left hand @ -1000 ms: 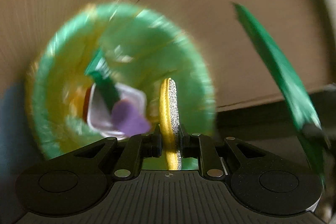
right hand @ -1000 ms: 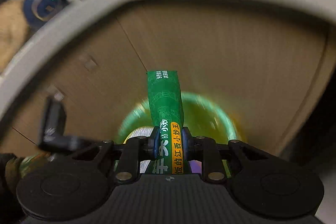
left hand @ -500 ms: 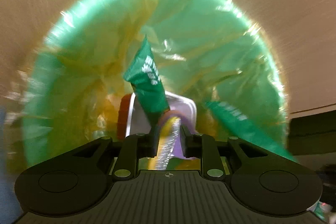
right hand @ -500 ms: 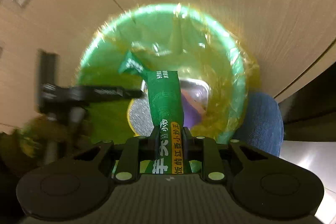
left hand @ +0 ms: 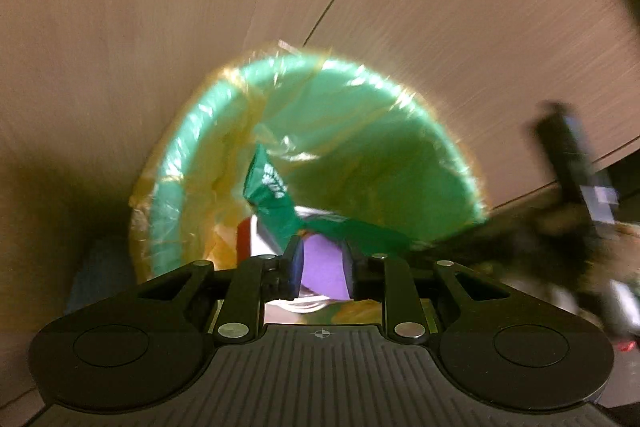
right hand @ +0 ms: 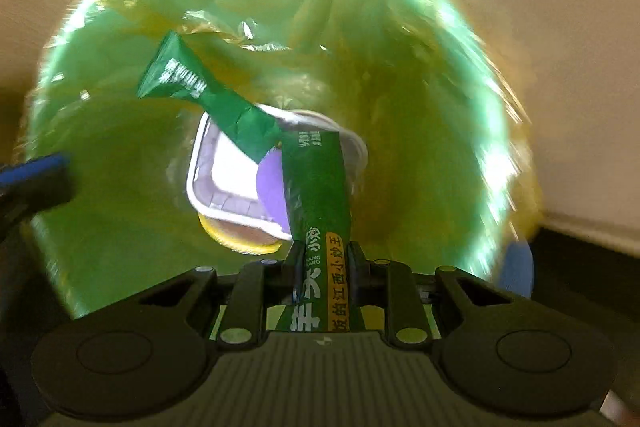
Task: Collect trash
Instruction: 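Carry the scouring pad and green packet over the green bin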
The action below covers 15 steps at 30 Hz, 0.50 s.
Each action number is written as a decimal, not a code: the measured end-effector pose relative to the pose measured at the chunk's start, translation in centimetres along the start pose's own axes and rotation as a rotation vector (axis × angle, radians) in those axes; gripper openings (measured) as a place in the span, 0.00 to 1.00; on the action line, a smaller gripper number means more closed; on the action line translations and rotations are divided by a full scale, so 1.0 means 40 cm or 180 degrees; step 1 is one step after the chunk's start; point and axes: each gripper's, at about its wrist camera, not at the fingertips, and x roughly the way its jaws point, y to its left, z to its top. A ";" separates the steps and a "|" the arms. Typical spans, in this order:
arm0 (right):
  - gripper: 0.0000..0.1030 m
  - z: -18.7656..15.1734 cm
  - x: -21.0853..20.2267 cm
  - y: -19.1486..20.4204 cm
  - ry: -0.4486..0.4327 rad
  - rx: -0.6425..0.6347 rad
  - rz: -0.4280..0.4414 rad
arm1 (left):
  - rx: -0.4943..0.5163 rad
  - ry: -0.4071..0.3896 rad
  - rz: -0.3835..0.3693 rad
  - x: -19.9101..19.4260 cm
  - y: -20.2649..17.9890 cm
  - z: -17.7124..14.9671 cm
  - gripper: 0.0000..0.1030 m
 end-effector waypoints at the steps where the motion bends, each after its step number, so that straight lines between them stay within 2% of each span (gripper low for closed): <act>1: 0.20 0.018 0.018 0.001 0.0046 0.0014 0.0002 | -0.0007 -0.0035 -0.0023 -0.013 0.003 0.002 0.23; 5: 0.21 0.048 0.061 -0.016 0.0124 0.0161 0.0115 | -0.0046 -0.0074 0.0022 -0.018 0.020 0.007 0.23; 7: 0.27 0.039 0.058 -0.014 0.0097 0.0083 0.0107 | -0.0107 -0.0028 0.0024 -0.008 0.029 0.006 0.23; 9: 0.37 0.021 0.033 -0.012 0.0013 -0.0029 0.0099 | -0.0145 0.0024 0.0035 0.002 0.035 0.004 0.23; 12: 0.49 -0.012 -0.037 -0.014 -0.0232 -0.0231 0.0055 | -0.0153 0.0067 0.0031 0.014 0.036 0.004 0.23; 15: 0.49 -0.040 -0.112 -0.005 -0.0543 -0.0539 -0.0036 | -0.0113 0.0056 0.0000 0.007 0.028 0.008 0.23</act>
